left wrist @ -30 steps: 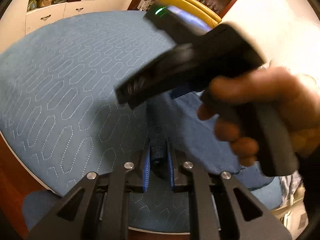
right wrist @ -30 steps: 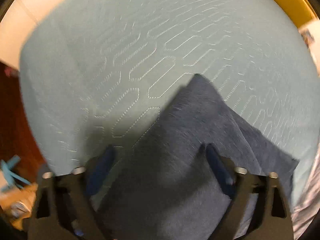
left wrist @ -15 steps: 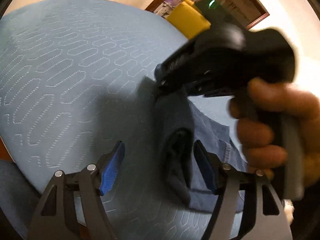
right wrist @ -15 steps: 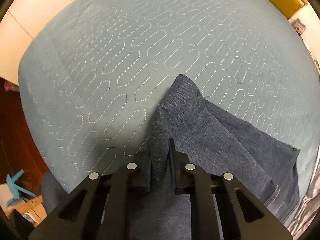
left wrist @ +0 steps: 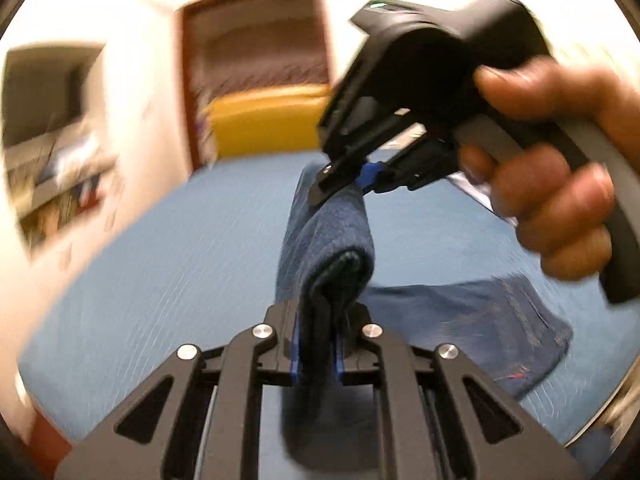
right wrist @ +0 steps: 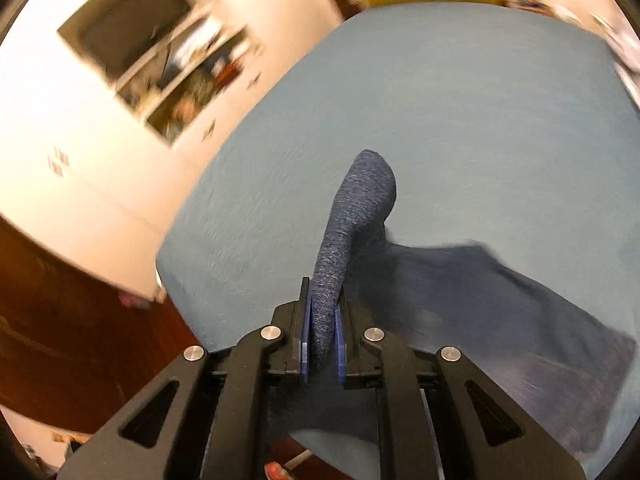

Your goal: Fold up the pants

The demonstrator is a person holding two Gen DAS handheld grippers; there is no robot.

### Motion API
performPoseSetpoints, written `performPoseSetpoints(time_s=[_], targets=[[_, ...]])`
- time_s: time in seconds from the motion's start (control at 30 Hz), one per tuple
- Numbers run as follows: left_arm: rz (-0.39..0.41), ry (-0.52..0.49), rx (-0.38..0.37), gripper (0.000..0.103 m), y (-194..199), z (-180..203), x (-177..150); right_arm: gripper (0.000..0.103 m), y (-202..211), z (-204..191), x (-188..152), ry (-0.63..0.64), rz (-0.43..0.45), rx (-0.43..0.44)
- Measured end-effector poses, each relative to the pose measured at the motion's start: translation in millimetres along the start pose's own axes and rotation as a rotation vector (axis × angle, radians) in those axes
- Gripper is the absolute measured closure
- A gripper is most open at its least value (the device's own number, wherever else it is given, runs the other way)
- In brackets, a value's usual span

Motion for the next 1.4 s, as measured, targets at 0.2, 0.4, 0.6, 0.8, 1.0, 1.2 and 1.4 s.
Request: performPoseSetpoints(time_s=[0.2,0.4,0.6,0.8,1.0,1.2,1.4], targets=[[-0.011,-0.367,-0.029,0.092,-51,203,-60,0.093,14,213,-89,-0.226,0.020,-0.012],[0.003,-0.602,0.076,0.063,-87,255,-116,0.079,-33,279,-126,-0.293,-0.023,0.068],[0.115,-0.708,0.132,0.057,-75,268,-142,0.056,-21,301,-118,-0.260,-0.003,0.084],[0.088,-0.764,0.104,0.089,-82,290,-152,0.056,-40,278,-89,-0.234,-0.039,0.037],[0.121,-0.765,0.139,0.092,-71,300,-141,0.092,-31,265,-69,-0.193,-0.033,0.032],[0.172,-0.797,0.135,0.092,-62,318,-124,0.094,13,275,-72,-0.180,0.037,0.011],[0.180,-0.921,0.113,0.092,-69,356,-134,0.094,28,313,-91,-0.248,0.069,0.009]])
Point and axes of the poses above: each gripper's, at about its wrist camera, not at the fingertips, and y roughly against the way its jaws point, z to its right, x to its top, the point moved 2 cm from there along -y, roughly the way its jaws point, and after that the axes turned 6 degrees about -z, right-handed, at the moved point
